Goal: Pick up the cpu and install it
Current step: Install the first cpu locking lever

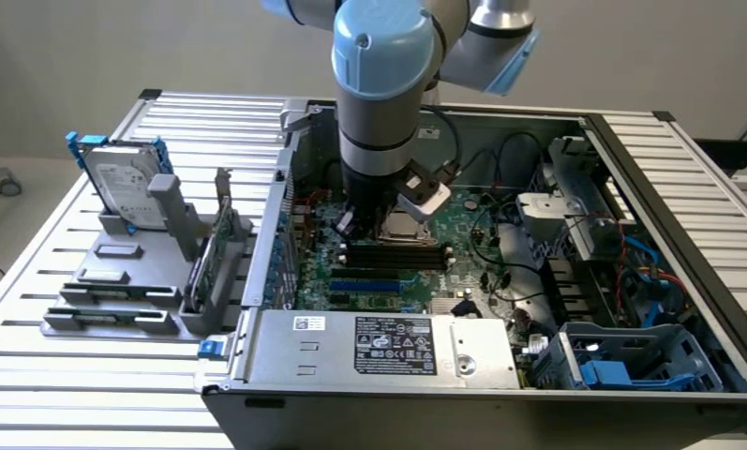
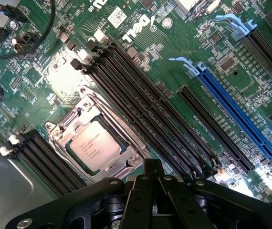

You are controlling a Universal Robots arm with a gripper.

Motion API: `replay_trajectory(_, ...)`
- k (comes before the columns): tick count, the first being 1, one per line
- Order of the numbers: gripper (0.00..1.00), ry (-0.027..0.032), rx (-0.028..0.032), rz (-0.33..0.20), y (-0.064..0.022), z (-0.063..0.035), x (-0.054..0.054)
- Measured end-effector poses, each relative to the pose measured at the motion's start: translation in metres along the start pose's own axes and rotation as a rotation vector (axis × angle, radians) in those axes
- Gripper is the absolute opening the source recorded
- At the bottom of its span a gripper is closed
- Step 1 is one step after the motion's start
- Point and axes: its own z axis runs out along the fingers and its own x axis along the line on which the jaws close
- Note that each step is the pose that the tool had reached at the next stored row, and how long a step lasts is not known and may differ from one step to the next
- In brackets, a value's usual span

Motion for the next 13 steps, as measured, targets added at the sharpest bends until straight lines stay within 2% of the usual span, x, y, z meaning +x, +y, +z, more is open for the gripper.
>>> replay_trajectory(13, 0.11, -0.0003, -0.0002, 0.000, -0.0025, 0.0078, 0.0007)
